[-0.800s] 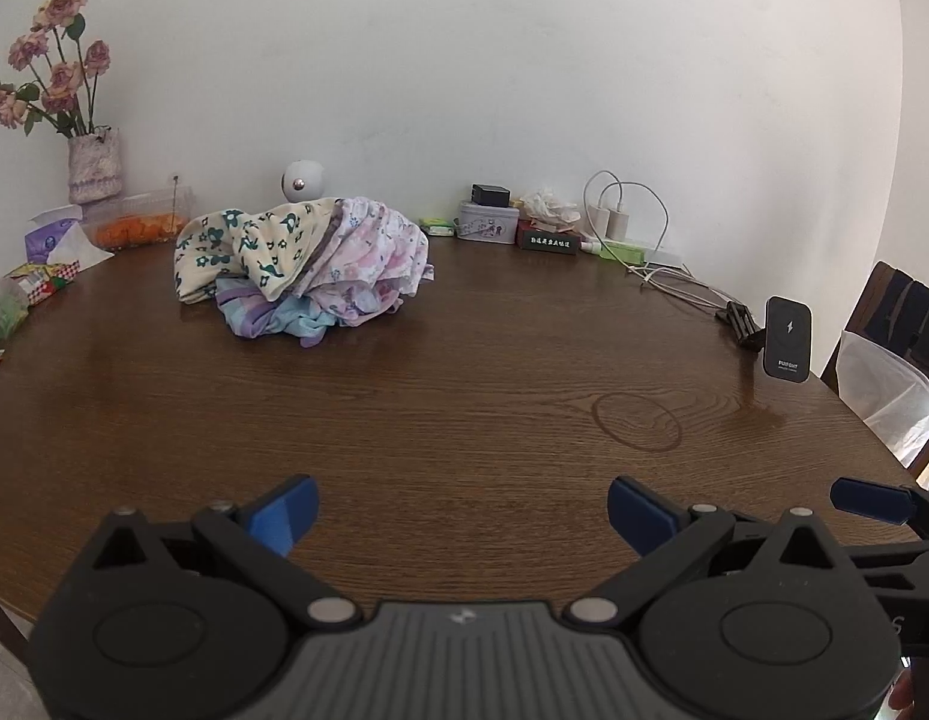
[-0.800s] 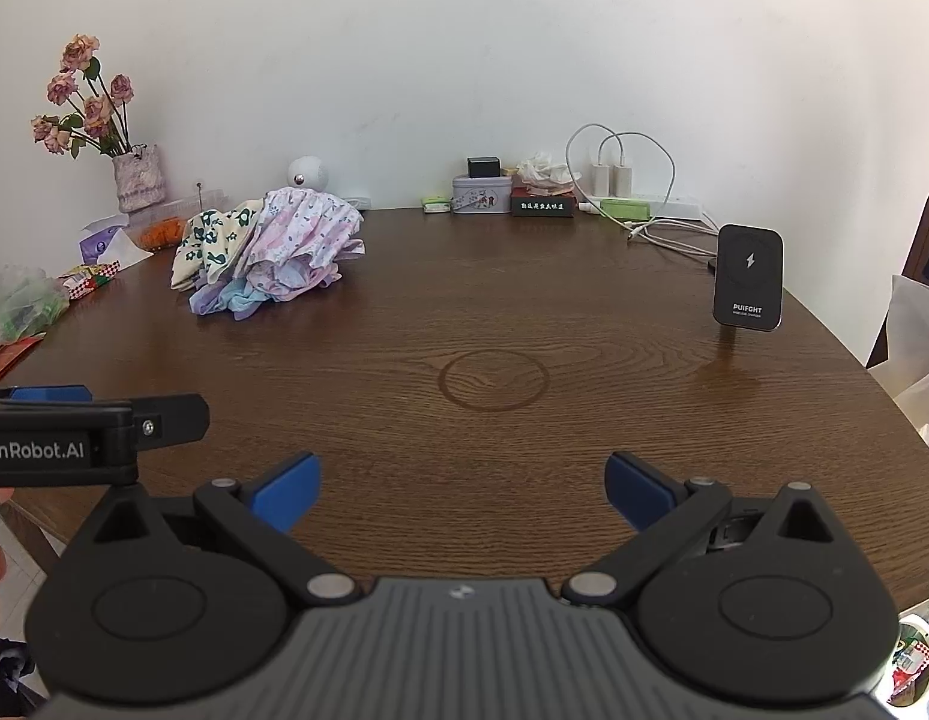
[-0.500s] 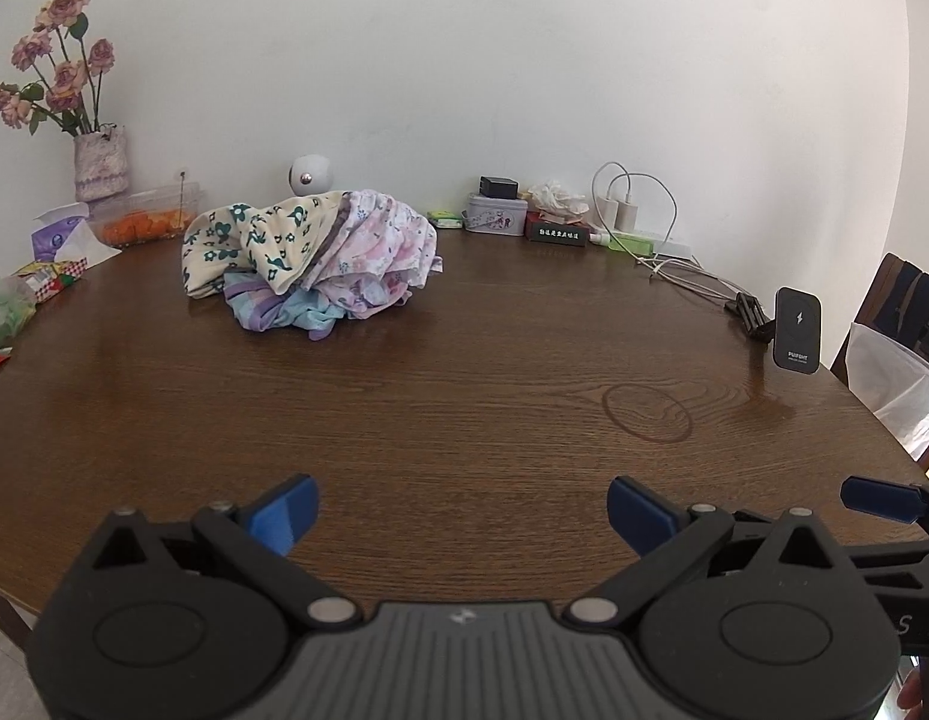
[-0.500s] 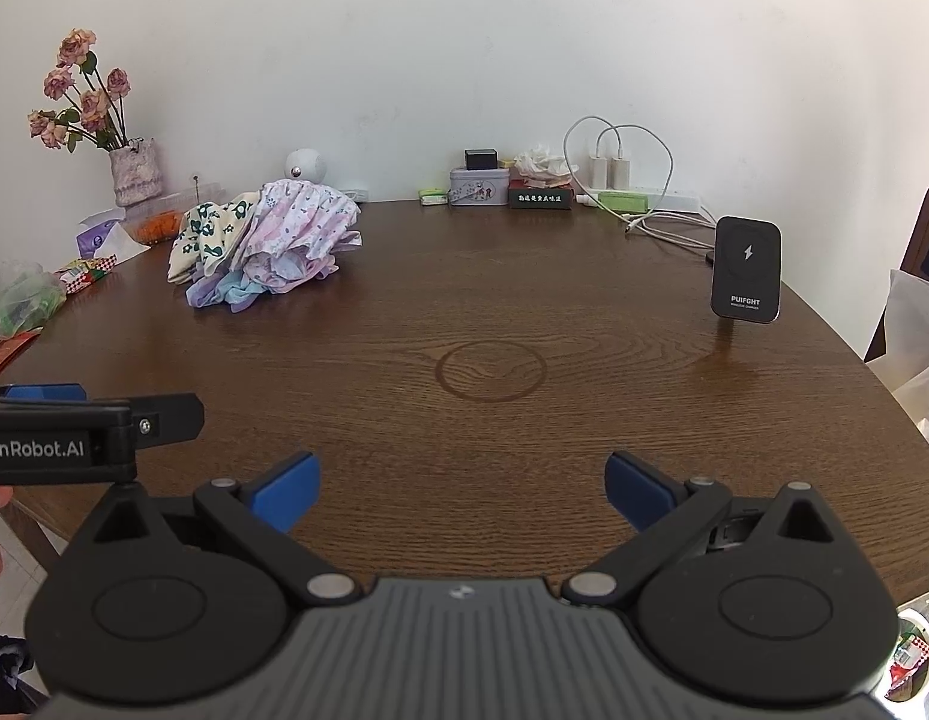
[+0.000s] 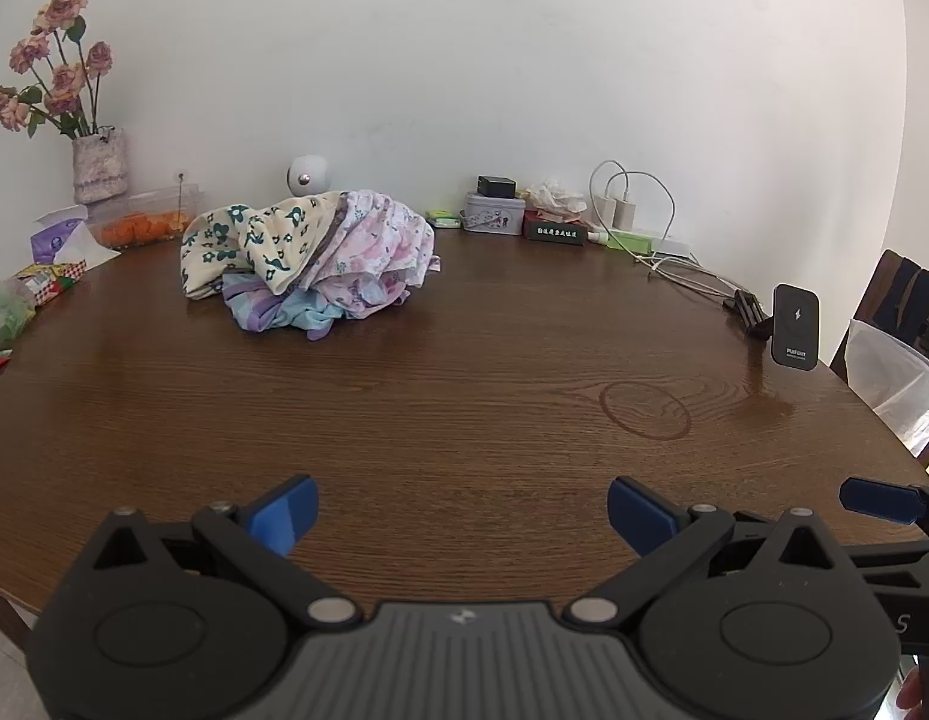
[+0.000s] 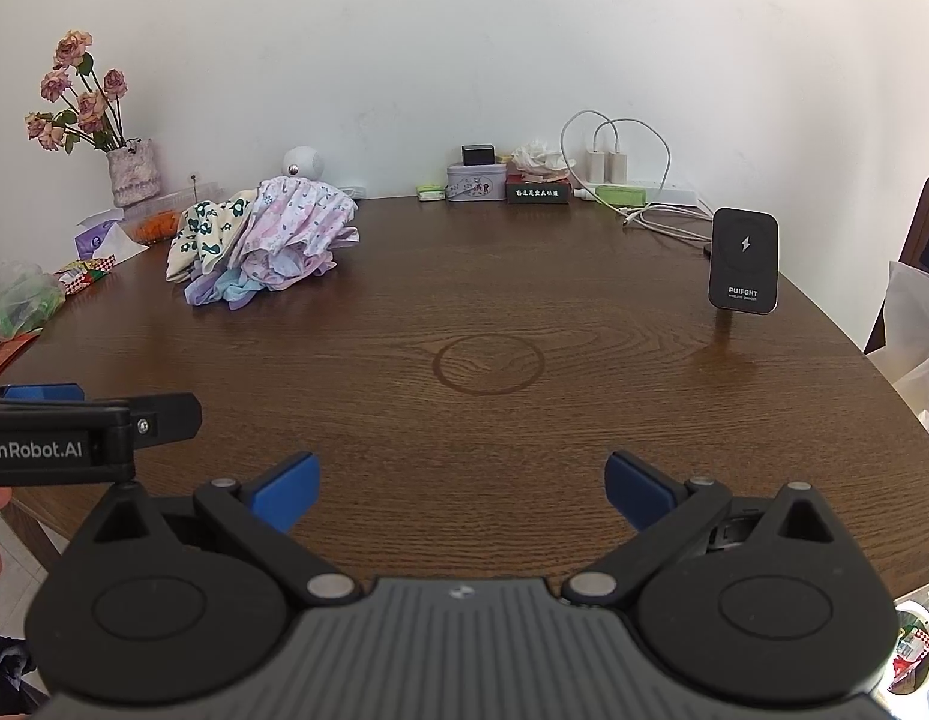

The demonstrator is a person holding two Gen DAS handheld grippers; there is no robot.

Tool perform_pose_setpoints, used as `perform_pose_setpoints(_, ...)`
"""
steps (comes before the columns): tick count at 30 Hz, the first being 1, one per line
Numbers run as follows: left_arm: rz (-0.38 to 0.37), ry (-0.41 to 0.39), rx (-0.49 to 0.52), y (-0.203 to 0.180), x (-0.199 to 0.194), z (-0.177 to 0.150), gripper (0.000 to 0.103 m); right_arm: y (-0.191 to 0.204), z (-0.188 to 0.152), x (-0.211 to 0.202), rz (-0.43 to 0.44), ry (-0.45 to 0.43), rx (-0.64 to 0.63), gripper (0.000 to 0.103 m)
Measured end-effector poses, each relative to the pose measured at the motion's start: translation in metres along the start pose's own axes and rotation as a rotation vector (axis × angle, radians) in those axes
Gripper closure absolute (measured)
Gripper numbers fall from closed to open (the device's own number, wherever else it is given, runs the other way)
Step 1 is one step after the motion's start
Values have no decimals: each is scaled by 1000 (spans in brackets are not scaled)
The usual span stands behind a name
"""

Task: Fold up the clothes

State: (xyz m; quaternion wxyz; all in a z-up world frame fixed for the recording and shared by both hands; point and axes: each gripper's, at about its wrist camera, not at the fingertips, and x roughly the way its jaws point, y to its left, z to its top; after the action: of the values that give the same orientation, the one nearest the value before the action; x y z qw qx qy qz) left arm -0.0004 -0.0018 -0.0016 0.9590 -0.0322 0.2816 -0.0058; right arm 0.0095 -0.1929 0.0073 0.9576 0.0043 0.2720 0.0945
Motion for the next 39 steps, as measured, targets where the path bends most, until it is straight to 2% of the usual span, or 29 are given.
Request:
perform_pose_setpoints(33, 21, 10, 9, -1, 3, -1, 0, -4, 1, 0, 6, 18, 9, 0)
perform_pose_setpoints(39, 40, 28, 18, -1, 6, 1, 0, -4, 3, 5, 7, 44, 2, 0)
